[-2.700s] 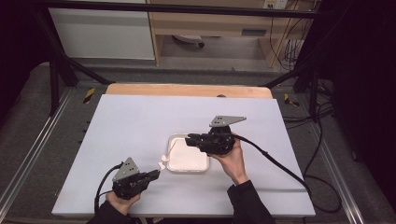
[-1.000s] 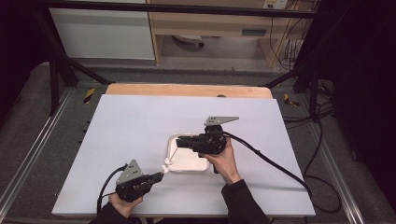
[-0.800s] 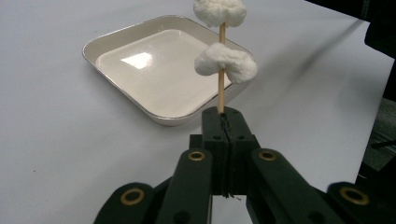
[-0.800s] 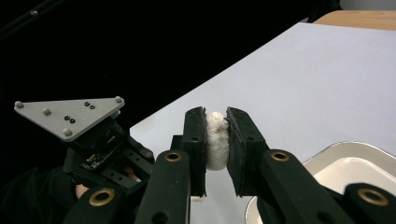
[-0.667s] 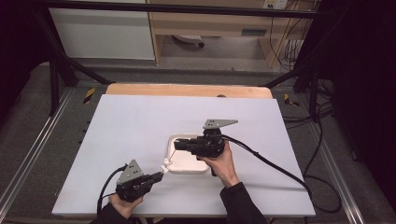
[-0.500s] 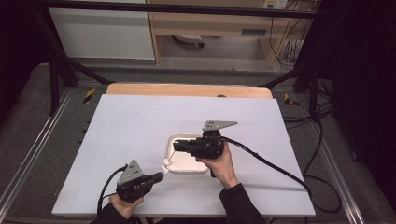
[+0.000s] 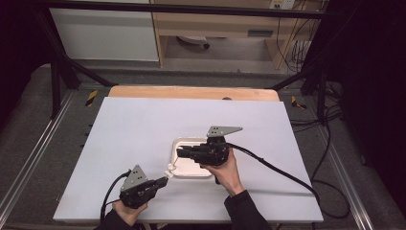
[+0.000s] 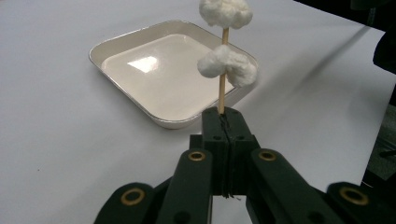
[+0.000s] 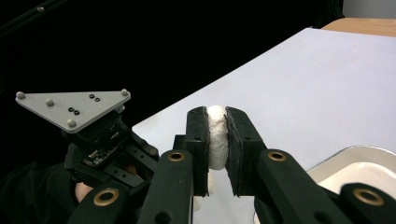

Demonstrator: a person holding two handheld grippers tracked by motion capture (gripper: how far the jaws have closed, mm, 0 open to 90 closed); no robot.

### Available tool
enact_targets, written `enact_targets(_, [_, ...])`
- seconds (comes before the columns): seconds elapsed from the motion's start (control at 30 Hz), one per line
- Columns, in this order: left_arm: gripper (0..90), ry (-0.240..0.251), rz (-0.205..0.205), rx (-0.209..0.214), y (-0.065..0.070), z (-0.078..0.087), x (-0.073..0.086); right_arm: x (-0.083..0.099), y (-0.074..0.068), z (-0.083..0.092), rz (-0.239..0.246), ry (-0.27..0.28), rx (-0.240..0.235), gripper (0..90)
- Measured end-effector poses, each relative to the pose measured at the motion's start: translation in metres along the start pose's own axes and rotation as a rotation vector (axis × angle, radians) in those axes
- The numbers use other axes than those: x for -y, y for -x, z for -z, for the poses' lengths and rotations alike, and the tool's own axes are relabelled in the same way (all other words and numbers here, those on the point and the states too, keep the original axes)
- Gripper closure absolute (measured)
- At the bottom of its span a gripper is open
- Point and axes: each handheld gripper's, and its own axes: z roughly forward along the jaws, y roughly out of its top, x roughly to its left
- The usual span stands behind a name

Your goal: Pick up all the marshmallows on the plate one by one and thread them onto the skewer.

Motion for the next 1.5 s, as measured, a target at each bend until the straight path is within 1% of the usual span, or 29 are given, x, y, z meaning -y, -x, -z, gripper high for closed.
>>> enact_targets(0.1, [89.1,-0.004,-0.005,-0.004,0.001,-0.001,0.000,0.002,0.000,-0.001,0.004,-0.003,0.001,80.6])
enact_targets(0.23, [89.1,-0.006,0.000,-0.001,0.001,-0.001,0.000,0.003,0.000,-0.002,0.003,-0.002,-0.002,80.6])
enact_targets(0.4, [89.2,-0.013,-0.006,-0.004,0.001,-0.001,0.000,0.004,0.000,-0.003,0.007,-0.013,0.006,80.7])
enact_targets(0.53, [89.2,-0.014,-0.005,-0.009,0.000,0.000,0.000,0.005,-0.001,-0.004,0.009,-0.019,0.002,80.7])
enact_targets(0.77, [89.2,-0.020,-0.009,-0.007,0.001,-0.001,0.000,0.007,0.000,-0.005,0.011,-0.031,0.010,80.7])
enact_targets(1.0, [89.2,-0.024,-0.011,-0.005,0.001,-0.002,0.000,0.009,0.000,-0.006,0.009,-0.038,0.005,80.7])
enact_targets(1.23, [89.2,-0.017,-0.009,0.000,0.002,-0.002,-0.001,0.010,0.001,-0.007,0.003,-0.041,0.001,80.8])
enact_targets(1.43, [89.2,-0.014,-0.008,0.000,0.001,-0.001,-0.001,0.013,0.001,-0.010,-0.007,-0.033,-0.005,80.8])
enact_targets(1.5, [89.2,-0.015,-0.008,0.001,0.002,-0.001,-0.001,0.013,0.001,-0.010,-0.003,-0.029,-0.002,80.9])
